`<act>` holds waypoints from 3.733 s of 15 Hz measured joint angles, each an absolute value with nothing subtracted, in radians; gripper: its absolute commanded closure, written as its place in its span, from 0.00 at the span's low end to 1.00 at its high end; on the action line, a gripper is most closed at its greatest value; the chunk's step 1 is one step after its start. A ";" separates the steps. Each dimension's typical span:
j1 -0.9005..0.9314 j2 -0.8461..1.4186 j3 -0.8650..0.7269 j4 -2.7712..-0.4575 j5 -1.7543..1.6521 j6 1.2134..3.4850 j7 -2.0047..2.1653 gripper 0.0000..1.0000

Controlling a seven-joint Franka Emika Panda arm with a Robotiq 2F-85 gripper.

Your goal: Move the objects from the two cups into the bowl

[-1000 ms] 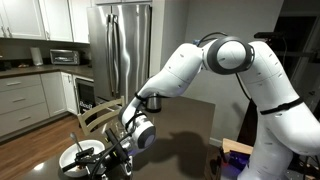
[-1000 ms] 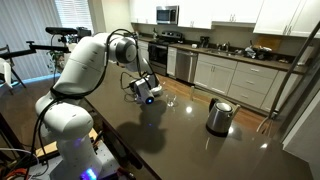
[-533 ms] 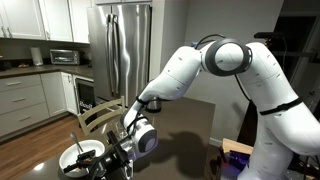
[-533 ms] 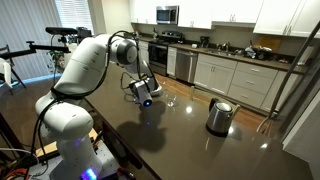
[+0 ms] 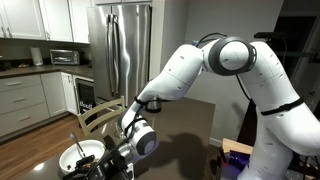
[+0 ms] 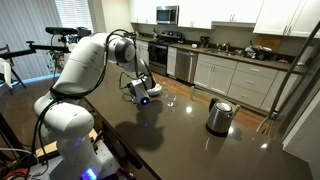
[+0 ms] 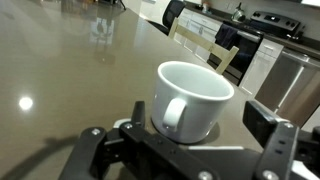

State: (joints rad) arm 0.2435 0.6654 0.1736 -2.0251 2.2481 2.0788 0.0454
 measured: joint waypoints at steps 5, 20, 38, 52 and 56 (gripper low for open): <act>0.293 0.637 0.190 -2.021 2.282 2.236 0.060 0.11; 0.302 0.597 0.207 -2.020 2.327 2.347 0.128 0.64; 0.302 0.597 0.204 -2.016 2.334 2.366 0.166 0.92; 0.301 0.525 0.209 -2.024 2.334 2.496 0.263 0.92; 0.301 0.504 0.213 -2.026 2.334 2.529 0.279 0.92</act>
State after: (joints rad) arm 0.3013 0.5036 0.2131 -2.0258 2.3336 2.5292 0.2786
